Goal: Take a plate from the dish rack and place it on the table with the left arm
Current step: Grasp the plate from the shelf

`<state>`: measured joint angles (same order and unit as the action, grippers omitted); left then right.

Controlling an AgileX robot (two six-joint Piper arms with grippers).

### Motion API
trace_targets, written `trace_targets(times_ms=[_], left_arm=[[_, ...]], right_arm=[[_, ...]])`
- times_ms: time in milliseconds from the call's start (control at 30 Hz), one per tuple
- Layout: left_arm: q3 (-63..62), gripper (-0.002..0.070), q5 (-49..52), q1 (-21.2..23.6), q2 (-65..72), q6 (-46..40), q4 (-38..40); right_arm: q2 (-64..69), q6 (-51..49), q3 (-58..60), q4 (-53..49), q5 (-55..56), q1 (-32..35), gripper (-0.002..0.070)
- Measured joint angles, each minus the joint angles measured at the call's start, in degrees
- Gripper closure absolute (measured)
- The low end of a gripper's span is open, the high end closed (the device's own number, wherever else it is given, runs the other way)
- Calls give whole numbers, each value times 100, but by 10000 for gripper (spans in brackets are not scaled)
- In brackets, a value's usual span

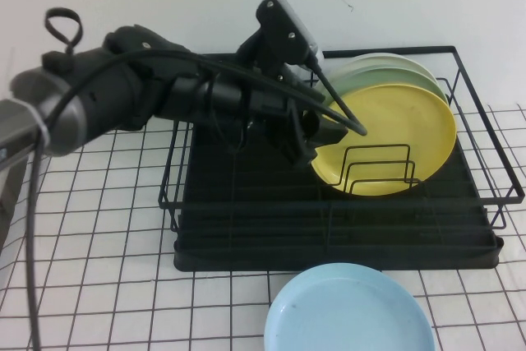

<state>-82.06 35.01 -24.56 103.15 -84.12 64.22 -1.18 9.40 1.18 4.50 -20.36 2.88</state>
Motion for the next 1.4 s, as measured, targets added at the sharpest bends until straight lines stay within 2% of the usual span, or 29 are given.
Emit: trace_targets(times_ms=[200, 433, 567, 933, 1400], left_arm=[[-197, 258, -291, 0, 385, -1033, 729], [-344, 260, -340, 0, 664, -1577, 1211], [-353, 260, -340, 0, 736, -1740, 1474], [-367, 299, -34, 0, 759, -2214, 1564], [-402, 301, -392, 0, 1246, -3012, 2457]], right_arm=[[0, 0, 0, 0, 0, 0, 678], [0, 0, 0, 8, 0, 0, 678], [0, 0, 0, 8, 0, 0, 678], [0, 0, 0, 8, 0, 0, 678], [0, 0, 0, 8, 0, 0, 678]])
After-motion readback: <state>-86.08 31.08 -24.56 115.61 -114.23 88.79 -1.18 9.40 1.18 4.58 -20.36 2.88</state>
